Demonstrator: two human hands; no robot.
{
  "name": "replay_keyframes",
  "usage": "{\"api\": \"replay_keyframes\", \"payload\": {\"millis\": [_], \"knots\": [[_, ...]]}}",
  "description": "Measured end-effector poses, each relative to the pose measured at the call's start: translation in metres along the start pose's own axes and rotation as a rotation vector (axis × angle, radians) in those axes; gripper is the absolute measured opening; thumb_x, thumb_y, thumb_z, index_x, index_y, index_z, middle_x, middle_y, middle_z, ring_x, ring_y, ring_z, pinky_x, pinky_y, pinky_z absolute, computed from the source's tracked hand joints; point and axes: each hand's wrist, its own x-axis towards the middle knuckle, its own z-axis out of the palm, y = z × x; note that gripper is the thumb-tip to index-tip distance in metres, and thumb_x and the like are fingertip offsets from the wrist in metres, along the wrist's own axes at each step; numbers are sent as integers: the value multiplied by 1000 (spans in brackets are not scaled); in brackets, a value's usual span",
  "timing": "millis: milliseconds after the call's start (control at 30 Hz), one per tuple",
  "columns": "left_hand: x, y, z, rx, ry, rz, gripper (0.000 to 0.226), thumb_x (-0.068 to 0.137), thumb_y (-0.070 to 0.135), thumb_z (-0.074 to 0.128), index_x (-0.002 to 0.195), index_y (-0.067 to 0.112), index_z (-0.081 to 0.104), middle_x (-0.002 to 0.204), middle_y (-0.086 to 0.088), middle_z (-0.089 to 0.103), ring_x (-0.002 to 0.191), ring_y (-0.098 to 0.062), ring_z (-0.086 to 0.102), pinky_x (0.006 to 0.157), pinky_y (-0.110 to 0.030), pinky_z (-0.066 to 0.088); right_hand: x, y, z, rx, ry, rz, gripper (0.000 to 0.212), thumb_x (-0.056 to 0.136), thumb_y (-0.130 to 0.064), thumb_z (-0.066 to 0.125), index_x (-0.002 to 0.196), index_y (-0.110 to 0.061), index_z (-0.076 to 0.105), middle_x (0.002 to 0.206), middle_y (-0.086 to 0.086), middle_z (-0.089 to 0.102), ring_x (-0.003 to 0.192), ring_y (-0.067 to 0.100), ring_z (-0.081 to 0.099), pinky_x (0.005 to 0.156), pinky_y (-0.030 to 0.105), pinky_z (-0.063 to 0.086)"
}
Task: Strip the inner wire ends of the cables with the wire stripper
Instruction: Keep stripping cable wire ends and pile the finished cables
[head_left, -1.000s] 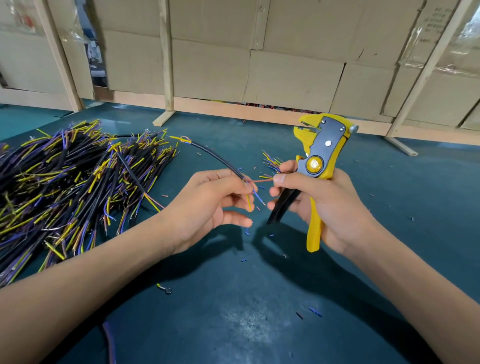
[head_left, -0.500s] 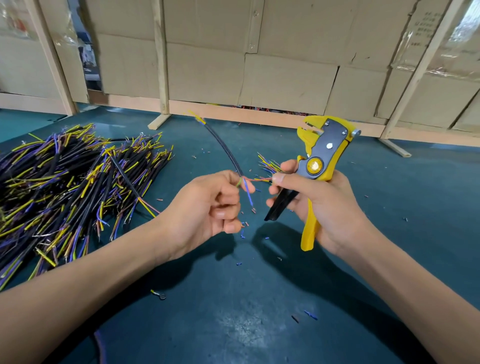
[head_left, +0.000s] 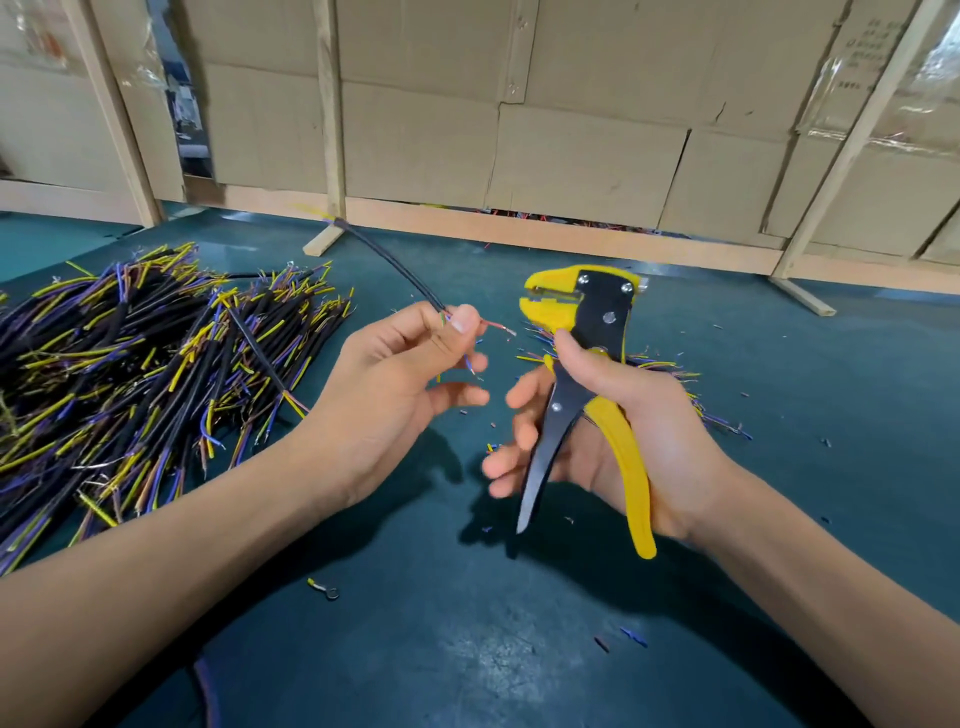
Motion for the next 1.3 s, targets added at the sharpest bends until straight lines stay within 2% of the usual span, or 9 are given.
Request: {"api": "replay_keyframes", "payload": {"millis": [100,200,300,400,500,633,767,967,1300], "knots": [[1,0,-1,-55,11,-1,21,87,24,65,86,4,61,99,-9,70,93,-25,71,71,-31,57,-1,-4,0,51,20,159,32,91,-39,61,93,-7,54,77,24,64,77,47,69,71,58,57],[2,-1,-3,-63,51,-16,19,88,23,64,86,5,62,100,-12,73,97,-31,73,72,-31,59,-3,-10,-3,67,60,262,22,79,-23,54,94,-7,51,85,26,68,69,39,68,65,51,59],[3,-4,-6,9,131,-8,18,94,20,62,83,6,63,98,-11,75,92,-29,74,73,-32,59,-4,-12,-10,115,93,218,28,78,-13,57,105,-4,55,106,28,72,74,35,71,64,45,59],[5,-3,-9,81,217,12,18,97,17,61,84,5,62,95,-8,75,76,-23,72,66,-31,58,-3,-8,-8,185,33,134,40,93,-23,61,127,-2,63,120,23,70,98,38,73,71,40,60],[5,0,-9,120,235,54,19,97,18,63,81,8,63,97,-5,74,63,-17,64,59,-27,55,-2,4,1,204,-114,62,38,101,-38,56,137,-27,61,106,12,70,103,47,69,76,47,58],[2,6,-5,61,177,85,18,89,24,66,86,7,68,99,-6,70,60,-16,61,49,-24,49,0,15,7,83,-163,-16,40,103,-42,50,142,-32,53,98,16,65,95,52,67,79,53,54],[-1,8,-4,-10,98,88,17,88,25,65,88,9,69,103,-8,72,62,-15,65,48,-22,49,0,19,10,68,-164,-73,46,102,-37,50,147,-27,50,96,21,63,88,47,65,90,58,52],[0,12,-4,-69,46,79,15,90,26,62,86,16,72,82,1,72,59,-14,67,54,-25,49,0,28,14,8,-136,-131,48,93,-32,59,136,-11,52,90,24,66,85,53,67,84,59,54],[1,13,-5,-102,4,48,15,91,26,60,89,13,66,113,-7,74,59,-10,63,48,-20,46,3,32,10,60,-52,-193,39,97,-28,57,132,-11,55,89,28,62,80,50,65,82,68,53]]}}
